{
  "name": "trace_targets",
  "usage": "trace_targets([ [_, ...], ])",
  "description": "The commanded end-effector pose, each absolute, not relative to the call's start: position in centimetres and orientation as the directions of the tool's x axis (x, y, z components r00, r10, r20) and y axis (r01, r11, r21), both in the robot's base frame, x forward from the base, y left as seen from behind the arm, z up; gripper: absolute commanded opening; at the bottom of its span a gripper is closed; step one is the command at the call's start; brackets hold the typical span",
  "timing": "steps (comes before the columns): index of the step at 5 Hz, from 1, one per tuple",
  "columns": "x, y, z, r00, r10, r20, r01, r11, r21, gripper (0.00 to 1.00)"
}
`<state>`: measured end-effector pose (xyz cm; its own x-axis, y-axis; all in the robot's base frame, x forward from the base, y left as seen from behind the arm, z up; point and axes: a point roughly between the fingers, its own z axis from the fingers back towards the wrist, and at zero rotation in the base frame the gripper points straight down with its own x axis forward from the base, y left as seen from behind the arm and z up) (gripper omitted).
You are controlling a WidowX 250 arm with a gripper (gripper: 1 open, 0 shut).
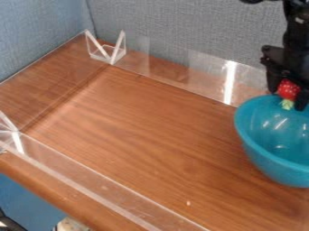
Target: Put the strawberry in the blue bowl
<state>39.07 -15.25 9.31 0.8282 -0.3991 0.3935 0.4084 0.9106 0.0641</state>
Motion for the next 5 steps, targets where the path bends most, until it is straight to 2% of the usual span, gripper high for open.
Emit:
trace_targets([
  [1,38.79,-16.0,11.07,0.793,-0.42,0.441,0.43,0.899,0.082,0.0],
  [4,38.34,-16.42,11.26,0.767,-0.449,0.458,0.454,0.884,0.108,0.0],
  [5,38.21,-16.56,10.71,0.775,-0.449,0.445,0.455,0.885,0.1,0.0],
])
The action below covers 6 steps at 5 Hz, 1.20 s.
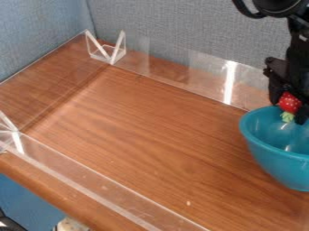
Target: Put the strawberry in the blue bowl
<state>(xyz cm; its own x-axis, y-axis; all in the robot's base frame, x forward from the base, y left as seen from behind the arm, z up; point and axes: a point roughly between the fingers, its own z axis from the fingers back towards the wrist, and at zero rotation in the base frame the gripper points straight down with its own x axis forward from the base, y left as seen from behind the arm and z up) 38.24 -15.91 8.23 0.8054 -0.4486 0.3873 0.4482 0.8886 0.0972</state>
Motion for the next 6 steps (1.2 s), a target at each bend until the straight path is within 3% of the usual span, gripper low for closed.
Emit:
trace_targets([
  [1,38.1,-16.7,10.2,0.783,-0.449,0.431,0.456,0.885,0.093,0.0],
  [4,37.8,-17.2,8.4,0.801,-0.451,0.393,0.462,0.884,0.072,0.0],
  [5,37.8,-17.2,8.2,0.805,-0.45,0.386,0.462,0.884,0.068,1.0],
  [6,37.8,-17.1,8.2,0.809,-0.448,0.38,0.459,0.886,0.067,1.0],
])
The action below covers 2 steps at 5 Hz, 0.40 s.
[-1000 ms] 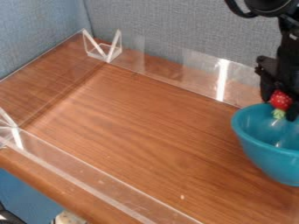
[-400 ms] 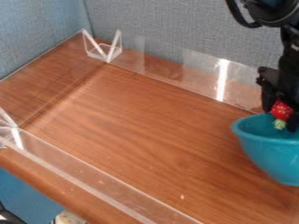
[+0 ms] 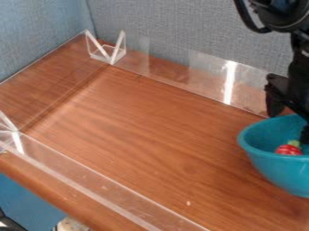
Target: Put the strawberry in the blue bowl
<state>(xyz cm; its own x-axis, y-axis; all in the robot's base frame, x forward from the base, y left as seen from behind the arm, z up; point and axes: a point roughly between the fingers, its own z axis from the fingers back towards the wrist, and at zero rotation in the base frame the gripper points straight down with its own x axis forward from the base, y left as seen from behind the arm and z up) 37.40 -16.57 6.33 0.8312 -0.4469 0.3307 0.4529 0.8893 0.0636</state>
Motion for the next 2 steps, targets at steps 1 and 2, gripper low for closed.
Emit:
trace_targets([
  [1,37.56,-16.99,8.62,0.808,-0.459,0.369,0.463,0.882,0.082,1.0],
  [2,37.27,-16.89,8.94,0.809,-0.47,0.354,0.468,0.878,0.096,1.0],
])
